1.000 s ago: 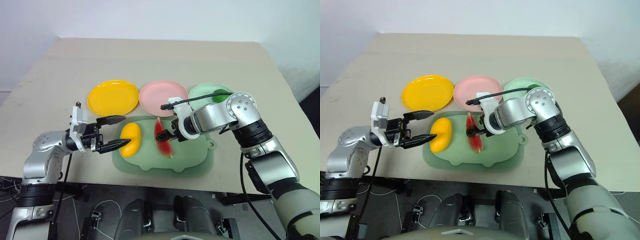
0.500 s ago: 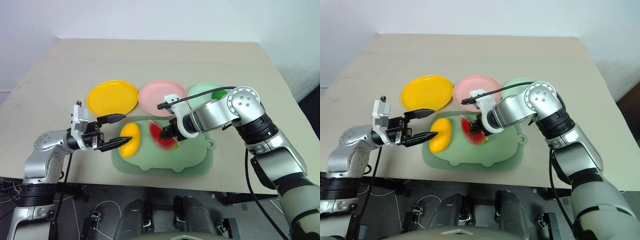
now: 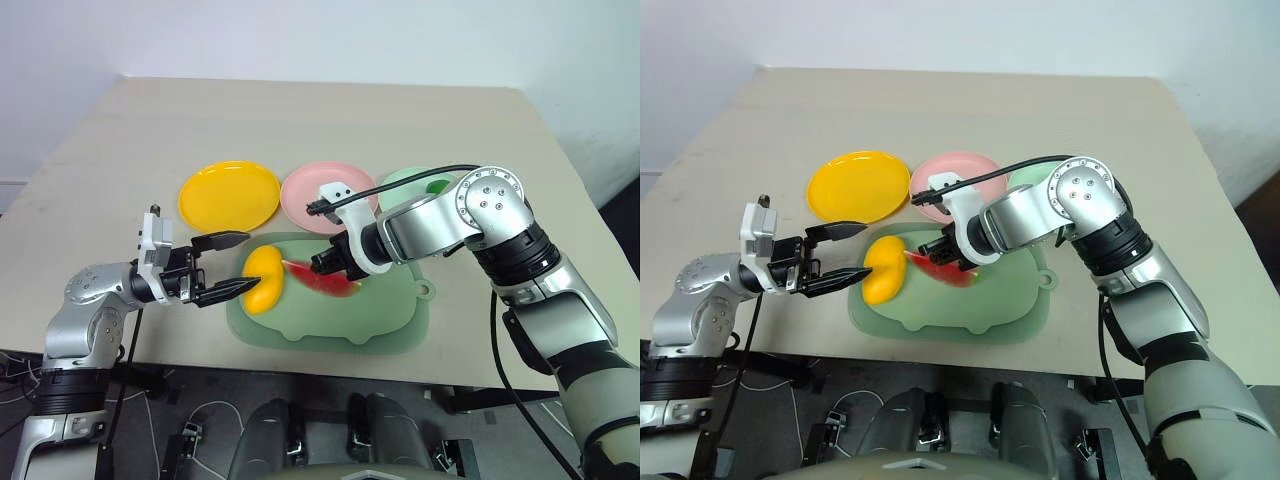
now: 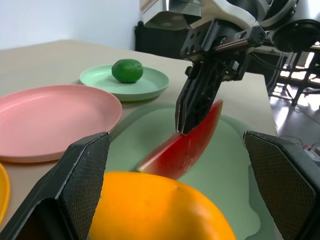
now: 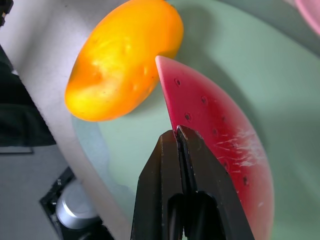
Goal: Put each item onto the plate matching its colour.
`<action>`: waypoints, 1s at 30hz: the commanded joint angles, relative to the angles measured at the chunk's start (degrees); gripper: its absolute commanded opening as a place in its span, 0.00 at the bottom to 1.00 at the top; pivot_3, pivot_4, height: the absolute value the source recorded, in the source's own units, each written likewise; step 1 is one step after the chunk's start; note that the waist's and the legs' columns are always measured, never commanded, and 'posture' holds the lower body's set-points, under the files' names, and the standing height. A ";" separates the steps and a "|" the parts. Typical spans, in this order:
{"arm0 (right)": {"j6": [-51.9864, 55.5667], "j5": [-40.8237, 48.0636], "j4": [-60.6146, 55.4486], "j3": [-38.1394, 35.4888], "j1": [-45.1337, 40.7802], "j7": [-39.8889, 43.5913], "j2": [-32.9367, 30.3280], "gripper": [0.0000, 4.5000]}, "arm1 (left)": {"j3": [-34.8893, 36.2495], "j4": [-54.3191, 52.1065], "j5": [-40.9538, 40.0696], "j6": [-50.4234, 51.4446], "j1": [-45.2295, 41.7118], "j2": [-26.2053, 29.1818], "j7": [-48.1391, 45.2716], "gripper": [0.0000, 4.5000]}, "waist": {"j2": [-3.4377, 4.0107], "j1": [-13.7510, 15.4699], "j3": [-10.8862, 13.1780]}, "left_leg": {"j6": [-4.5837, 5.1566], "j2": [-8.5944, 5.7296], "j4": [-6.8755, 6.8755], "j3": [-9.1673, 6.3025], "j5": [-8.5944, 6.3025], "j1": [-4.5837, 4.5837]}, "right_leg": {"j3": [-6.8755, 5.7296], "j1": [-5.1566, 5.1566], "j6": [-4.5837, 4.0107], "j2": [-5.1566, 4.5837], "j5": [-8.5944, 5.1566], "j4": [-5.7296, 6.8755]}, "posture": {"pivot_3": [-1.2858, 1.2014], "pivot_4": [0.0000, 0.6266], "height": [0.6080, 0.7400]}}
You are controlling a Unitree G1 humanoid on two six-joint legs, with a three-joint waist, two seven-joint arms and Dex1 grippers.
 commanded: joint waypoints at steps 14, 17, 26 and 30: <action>7.90 -17.54 -0.99 -4.49 0.92 12.82 2.76 0.56 | 1.77 4.52 -0.07 -3.79 -0.66 1.37 -2.81 1.00 | 0.02 -0.16 0.02 | -0.01 0.01 -0.05 0.00 0.01 -0.20 | -0.01 -0.22 -0.01 0.01 0.00 -0.01 | 0.52 0.24 0.67; 9.59 -21.55 -1.30 -5.01 1.66 15.15 3.87 0.56 | 1.89 4.54 -0.21 -4.37 0.19 1.47 -3.28 1.00 | 0.02 -0.16 0.02 | -0.01 0.01 -0.05 0.00 0.00 -0.21 | -0.01 -0.23 0.00 0.01 0.00 -0.02 | 0.52 0.24 0.67; 11.99 -38.88 -5.79 -1.91 2.40 26.68 5.27 0.56 | 1.37 0.20 -0.73 -3.21 1.76 0.99 -1.06 1.00 | 0.02 -0.09 0.01 | -0.01 0.00 -0.05 0.00 0.01 -0.32 | -0.01 -0.34 -0.01 0.00 0.00 -0.02 | 0.52 0.24 0.67; 12.16 -44.87 -7.25 -0.81 2.85 32.25 5.20 0.56 | 1.28 -0.46 -0.79 -2.63 1.66 1.08 -0.32 1.00 | 0.02 -0.12 0.01 | -0.02 0.00 -0.04 0.00 0.00 -0.31 | -0.01 -0.33 0.00 0.00 0.00 -0.02 | 0.52 0.24 0.67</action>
